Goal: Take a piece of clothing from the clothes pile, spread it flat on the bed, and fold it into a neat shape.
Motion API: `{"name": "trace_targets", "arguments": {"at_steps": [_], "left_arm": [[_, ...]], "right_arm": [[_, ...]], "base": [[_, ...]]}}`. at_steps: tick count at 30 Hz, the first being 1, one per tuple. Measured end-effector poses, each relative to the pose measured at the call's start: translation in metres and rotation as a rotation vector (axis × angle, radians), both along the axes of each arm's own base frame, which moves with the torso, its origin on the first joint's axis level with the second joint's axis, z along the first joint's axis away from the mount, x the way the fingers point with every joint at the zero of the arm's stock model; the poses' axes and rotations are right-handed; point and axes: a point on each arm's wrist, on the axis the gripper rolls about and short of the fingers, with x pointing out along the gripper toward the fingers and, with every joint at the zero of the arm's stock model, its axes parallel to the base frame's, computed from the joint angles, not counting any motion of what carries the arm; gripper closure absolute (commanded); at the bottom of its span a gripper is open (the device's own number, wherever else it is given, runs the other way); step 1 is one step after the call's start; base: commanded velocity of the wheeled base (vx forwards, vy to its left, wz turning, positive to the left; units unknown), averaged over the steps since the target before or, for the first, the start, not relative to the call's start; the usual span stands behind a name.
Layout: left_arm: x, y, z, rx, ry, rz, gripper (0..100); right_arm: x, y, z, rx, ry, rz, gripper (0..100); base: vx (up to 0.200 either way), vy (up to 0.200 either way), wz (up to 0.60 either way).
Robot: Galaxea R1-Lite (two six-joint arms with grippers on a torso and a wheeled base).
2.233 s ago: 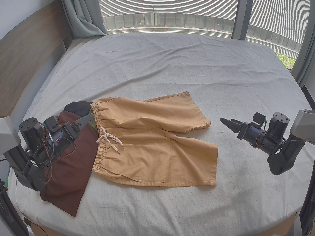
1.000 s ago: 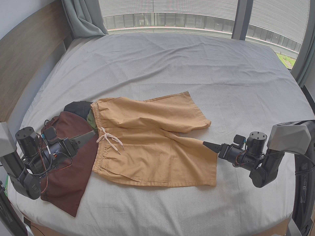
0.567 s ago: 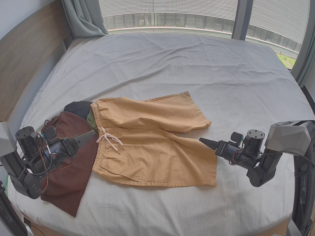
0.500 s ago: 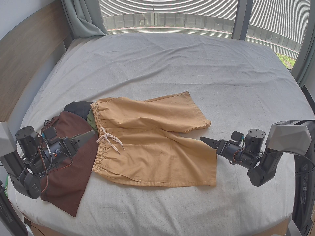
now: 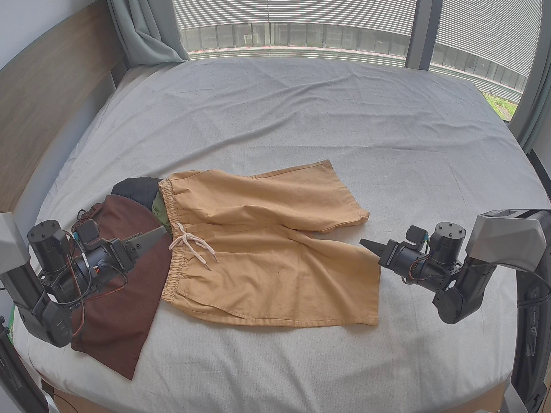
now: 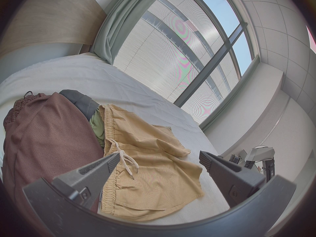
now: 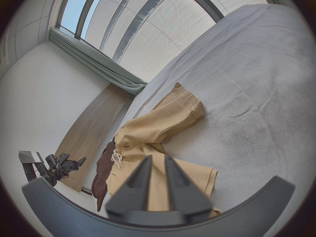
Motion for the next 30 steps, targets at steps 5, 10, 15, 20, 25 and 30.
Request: {"name": "trace_targets", "arguments": {"at_steps": [5, 10, 15, 20, 25, 30], "left_arm": [[0.000, 0.000, 0.000, 0.001, -0.001, 0.002, 0], [0.001, 0.001, -0.001, 0.002, 0.000, 0.002, 0], [0.002, 0.001, -0.002, 0.003, 0.004, 0.003, 0], [0.003, 0.002, -0.003, 0.003, 0.004, 0.007, 0], [0.004, 0.002, -0.003, 0.003, 0.005, 0.008, 0], [0.004, 0.002, -0.003, 0.003, 0.004, 0.008, 0]], "right_arm": [[0.002, -0.006, 0.000, -0.007, -0.006, -0.025, 100], [0.001, -0.019, -0.003, -0.037, 0.004, -0.053, 0], [-0.003, -0.032, -0.009, -0.064, 0.025, -0.082, 0], [-0.008, -0.032, -0.014, -0.071, 0.062, -0.079, 0], [-0.011, -0.024, -0.016, -0.063, 0.083, -0.060, 0], [-0.014, -0.012, -0.013, -0.020, 0.095, -0.035, 0]], "base": [[0.000, 0.000, 0.00], [0.000, 0.000, 0.00], [0.000, 0.000, 0.00], [0.000, 0.000, 0.00], [0.000, 0.000, 0.00], [0.000, 0.000, 0.00]]}}
